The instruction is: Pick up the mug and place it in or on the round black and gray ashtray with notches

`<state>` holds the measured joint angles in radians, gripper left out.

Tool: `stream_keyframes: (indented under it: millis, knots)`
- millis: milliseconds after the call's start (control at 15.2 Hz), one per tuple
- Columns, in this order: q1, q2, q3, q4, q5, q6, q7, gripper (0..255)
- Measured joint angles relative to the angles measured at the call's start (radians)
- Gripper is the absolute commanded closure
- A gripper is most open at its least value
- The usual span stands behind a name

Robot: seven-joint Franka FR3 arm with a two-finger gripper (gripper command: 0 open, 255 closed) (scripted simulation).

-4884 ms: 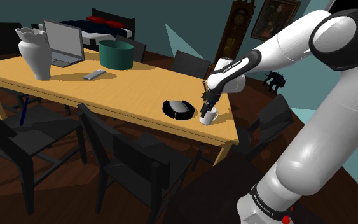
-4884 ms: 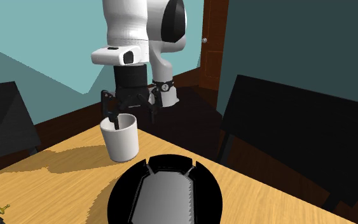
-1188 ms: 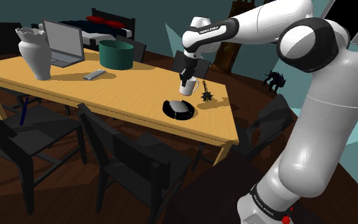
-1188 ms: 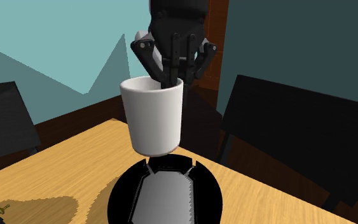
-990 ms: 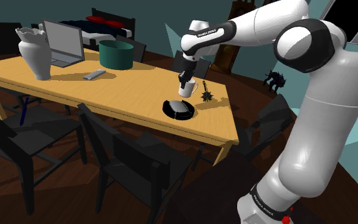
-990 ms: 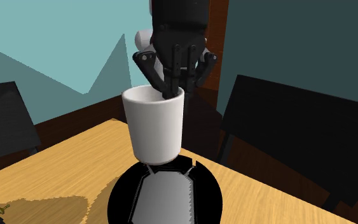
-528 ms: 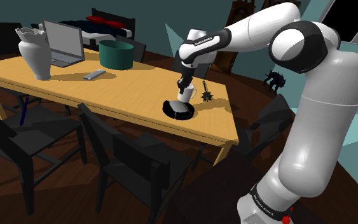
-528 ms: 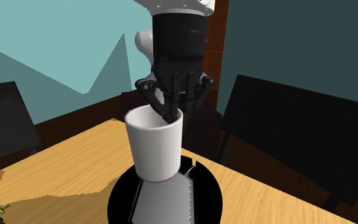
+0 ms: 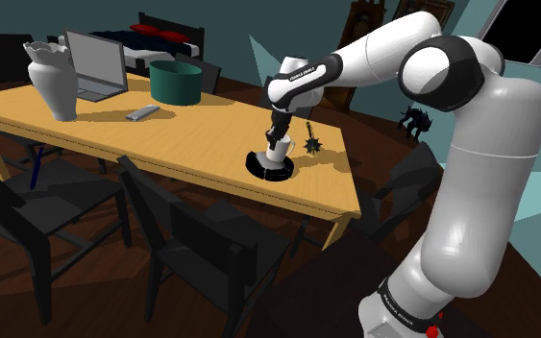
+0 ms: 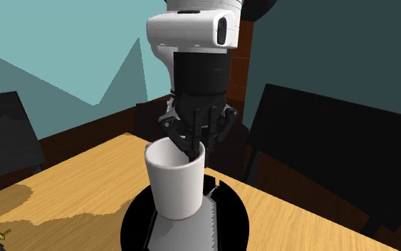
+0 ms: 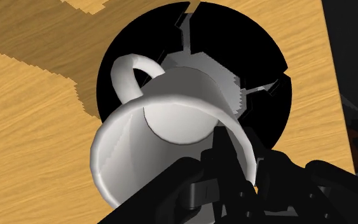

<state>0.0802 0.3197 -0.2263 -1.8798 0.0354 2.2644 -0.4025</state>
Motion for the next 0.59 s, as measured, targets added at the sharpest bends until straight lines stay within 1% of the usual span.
stream_keyframes:
  millis: [330,396,594]
  knots:
    - [0.0,0.001,0.0,-0.003,0.0,0.004,0.0,255]
    - [0.0,0.001,0.0,-0.003,0.0,0.004,0.0,0]
    - [0.0,0.0,0.0,-0.003,0.0,0.004,0.0,0]
